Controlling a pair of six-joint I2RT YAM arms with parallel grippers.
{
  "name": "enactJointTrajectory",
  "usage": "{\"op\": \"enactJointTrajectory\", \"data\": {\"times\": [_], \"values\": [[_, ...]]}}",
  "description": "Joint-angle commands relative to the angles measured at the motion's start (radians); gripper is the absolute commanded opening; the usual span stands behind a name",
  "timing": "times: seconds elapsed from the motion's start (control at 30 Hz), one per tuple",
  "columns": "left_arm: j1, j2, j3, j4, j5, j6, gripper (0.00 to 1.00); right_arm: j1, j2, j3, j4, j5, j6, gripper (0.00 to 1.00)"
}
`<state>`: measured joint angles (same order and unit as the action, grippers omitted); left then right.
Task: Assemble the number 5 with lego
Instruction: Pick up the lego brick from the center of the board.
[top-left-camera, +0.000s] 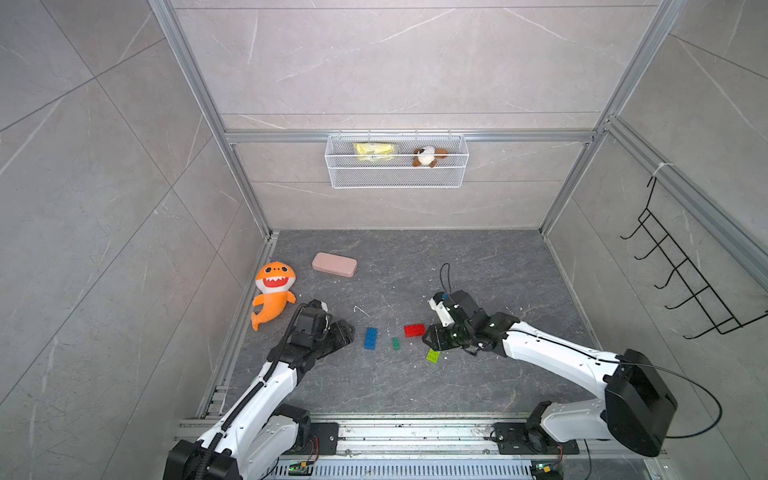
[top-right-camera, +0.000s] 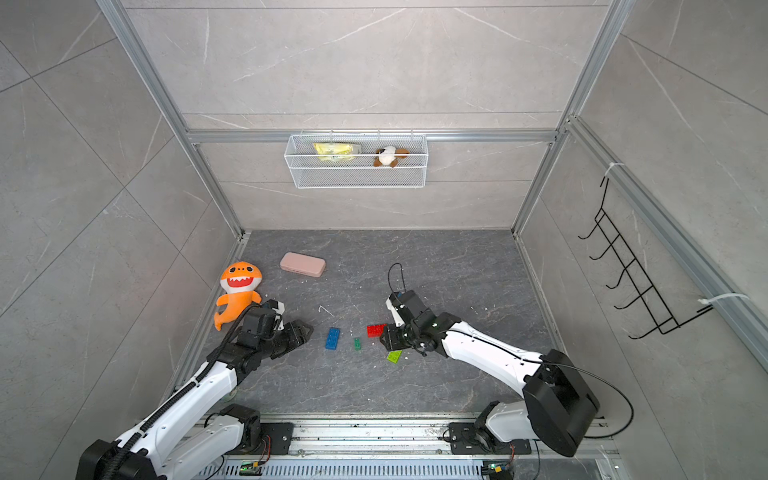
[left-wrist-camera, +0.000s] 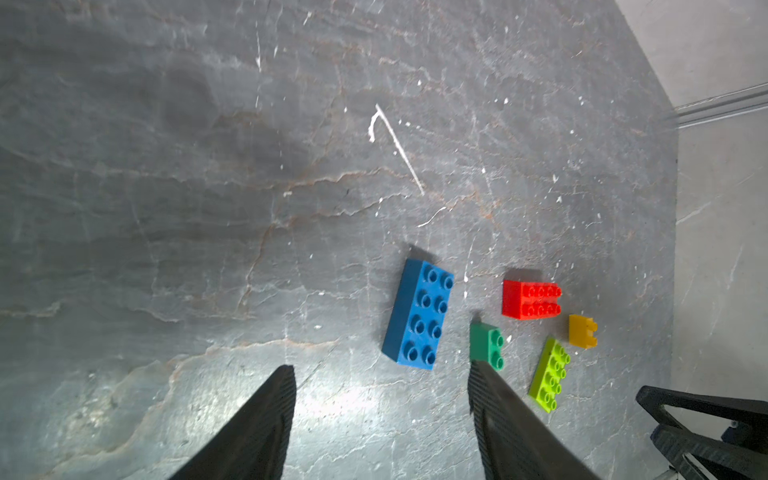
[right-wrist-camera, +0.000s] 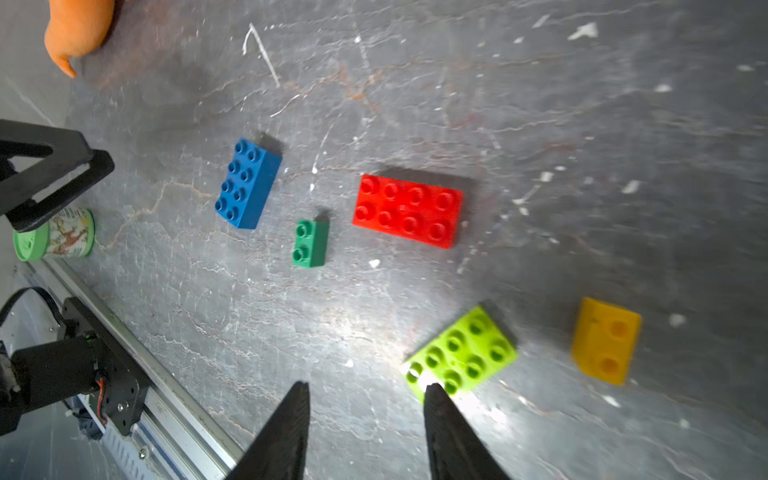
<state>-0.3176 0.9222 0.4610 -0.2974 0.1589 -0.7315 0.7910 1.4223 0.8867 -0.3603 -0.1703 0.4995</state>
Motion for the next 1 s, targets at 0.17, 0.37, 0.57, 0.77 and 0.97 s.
{"op": "enactJointTrajectory", "data": {"times": [0.17,0.37,0.57,0.77,0.97], "values": [[-0.038,0.029,-0.08,0.061,0.06,-0.08,0.52,0.161,0.238,0.207,-0.084,0.12,0.015,0.52],[-0.1,0.013,-0.135,0.091,0.032,-0.137,0.47,0.188,0.361,0.315,-0.107,0.173,0.041,0.51],[-0.123,0.014,-0.166,0.131,0.021,-0.167,0.47,0.19,0.441,0.37,-0.135,0.222,0.047,0.51],[-0.143,0.055,-0.153,0.153,0.019,-0.169,0.47,0.19,0.498,0.408,-0.142,0.236,0.045,0.48],[-0.179,0.111,-0.154,0.206,0.011,-0.192,0.45,0.19,0.548,0.439,-0.146,0.241,0.051,0.42]]}}
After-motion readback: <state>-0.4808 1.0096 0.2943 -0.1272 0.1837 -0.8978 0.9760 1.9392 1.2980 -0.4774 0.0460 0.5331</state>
